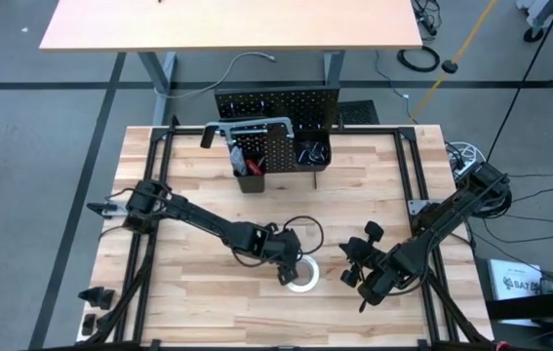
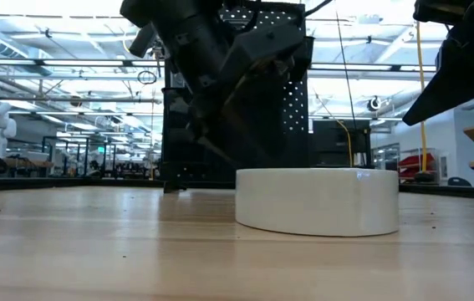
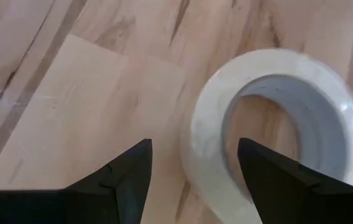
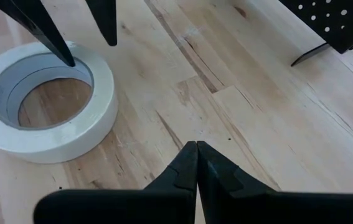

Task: Hang tools onto peg board
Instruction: Hang the white tape on the peg board

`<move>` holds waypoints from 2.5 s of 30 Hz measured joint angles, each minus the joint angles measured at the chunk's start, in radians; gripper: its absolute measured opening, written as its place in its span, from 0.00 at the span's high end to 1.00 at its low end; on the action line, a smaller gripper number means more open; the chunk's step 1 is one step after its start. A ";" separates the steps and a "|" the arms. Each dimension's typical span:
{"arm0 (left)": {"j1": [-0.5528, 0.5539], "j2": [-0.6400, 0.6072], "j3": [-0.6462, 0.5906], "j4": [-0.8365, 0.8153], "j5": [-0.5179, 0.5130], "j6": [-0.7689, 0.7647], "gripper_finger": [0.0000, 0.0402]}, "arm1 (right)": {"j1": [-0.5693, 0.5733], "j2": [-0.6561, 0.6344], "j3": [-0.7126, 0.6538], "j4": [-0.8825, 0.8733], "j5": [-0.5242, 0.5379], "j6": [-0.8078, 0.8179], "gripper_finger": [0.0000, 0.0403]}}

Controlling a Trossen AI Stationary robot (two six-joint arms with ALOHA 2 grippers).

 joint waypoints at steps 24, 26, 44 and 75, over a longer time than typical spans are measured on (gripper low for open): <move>0.009 0.061 0.001 0.047 0.081 0.026 0.40 | 0.000 0.000 0.000 -0.002 0.000 -0.003 1.00; 0.014 0.061 0.003 0.041 0.080 0.028 0.41 | 0.000 0.000 0.000 -0.002 0.000 -0.003 1.00; 0.034 0.060 0.050 -0.037 0.073 0.168 0.83 | 0.000 0.000 0.000 -0.002 0.000 -0.004 1.00; -0.061 0.129 0.344 -0.128 -1.161 1.153 0.83 | 0.053 -0.028 0.000 -0.204 0.010 0.137 1.00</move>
